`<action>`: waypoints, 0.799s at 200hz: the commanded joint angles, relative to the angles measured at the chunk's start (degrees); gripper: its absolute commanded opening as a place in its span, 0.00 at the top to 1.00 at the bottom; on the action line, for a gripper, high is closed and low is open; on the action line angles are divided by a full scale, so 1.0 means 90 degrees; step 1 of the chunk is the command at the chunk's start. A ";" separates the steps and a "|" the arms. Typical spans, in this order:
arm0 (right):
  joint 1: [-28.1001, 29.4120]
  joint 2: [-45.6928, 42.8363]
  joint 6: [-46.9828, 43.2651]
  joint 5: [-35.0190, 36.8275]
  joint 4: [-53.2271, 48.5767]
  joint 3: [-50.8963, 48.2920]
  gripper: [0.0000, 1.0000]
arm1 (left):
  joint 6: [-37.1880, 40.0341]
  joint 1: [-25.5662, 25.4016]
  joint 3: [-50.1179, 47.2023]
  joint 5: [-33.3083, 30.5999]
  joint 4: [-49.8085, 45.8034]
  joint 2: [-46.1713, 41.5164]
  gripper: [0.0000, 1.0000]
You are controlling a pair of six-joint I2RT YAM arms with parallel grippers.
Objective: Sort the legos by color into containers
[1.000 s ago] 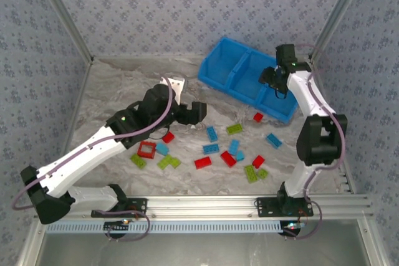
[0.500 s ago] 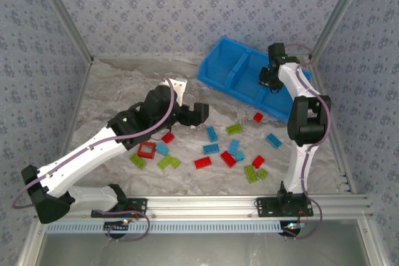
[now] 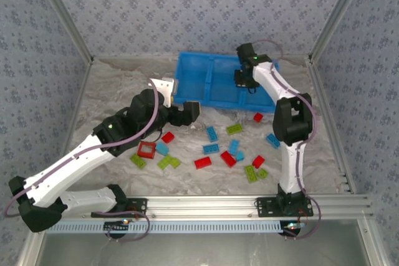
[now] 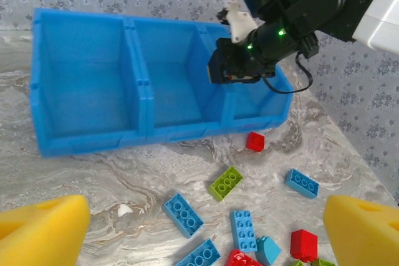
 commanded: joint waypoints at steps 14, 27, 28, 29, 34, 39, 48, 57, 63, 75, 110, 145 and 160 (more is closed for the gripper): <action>0.0659 0.0414 0.0110 -0.0033 -0.0173 0.0727 0.90 | -0.0049 -0.0038 -0.0128 -0.0282 -0.0302 -0.0263 0.03; 0.0841 0.0555 0.0182 0.0014 -0.0220 0.0925 0.90 | -0.0110 -0.0036 -0.0198 -0.0332 -0.0363 -0.0356 0.03; 0.0860 0.0569 0.0186 0.0017 -0.0221 0.0933 0.90 | -0.0107 -0.0035 -0.0201 -0.0335 -0.0368 -0.0360 0.03; 0.0869 0.0581 0.0193 0.0018 -0.0231 0.0943 0.90 | -0.0115 -0.0040 -0.0207 -0.0336 -0.0376 -0.0363 0.03; 0.0929 0.0639 0.0224 0.0021 -0.0247 0.1018 0.90 | -0.0132 -0.0035 -0.0235 -0.0352 -0.0399 -0.0397 0.03; 0.0970 0.0698 0.0273 0.0022 -0.0283 0.1106 0.90 | -0.0151 -0.0036 -0.0252 -0.0363 -0.0426 -0.0420 0.03; 0.1040 0.0791 0.0388 0.0039 -0.0360 0.1229 0.90 | -0.0171 -0.0044 -0.0267 -0.0386 -0.0479 -0.0467 0.03; 0.1102 0.0836 0.0475 0.0021 -0.0354 0.1299 0.90 | -0.0185 -0.0043 -0.0289 -0.0400 -0.0527 -0.0498 0.03; 0.1145 0.0847 0.0546 0.0039 -0.0340 0.1303 0.90 | -0.0192 -0.0043 -0.0297 -0.0415 -0.0548 -0.0518 0.03; 0.1206 0.0846 0.0691 0.0095 -0.0335 0.1298 0.91 | -0.0209 -0.0038 -0.0331 -0.0432 -0.0575 -0.0549 0.03; 0.1312 0.0832 0.0972 0.0196 -0.0368 0.1285 0.92 | -0.0250 -0.0035 -0.0380 -0.0452 -0.0589 -0.0590 0.03; 0.1342 0.0713 0.1114 0.0264 -0.0325 0.1099 0.93 | -0.0284 -0.0035 -0.0437 -0.0431 -0.0570 -0.0569 0.03; 0.1330 0.0710 0.1136 0.0315 -0.0405 0.1118 0.92 | -0.0303 -0.0041 -0.0439 -0.0418 -0.0563 -0.0571 0.04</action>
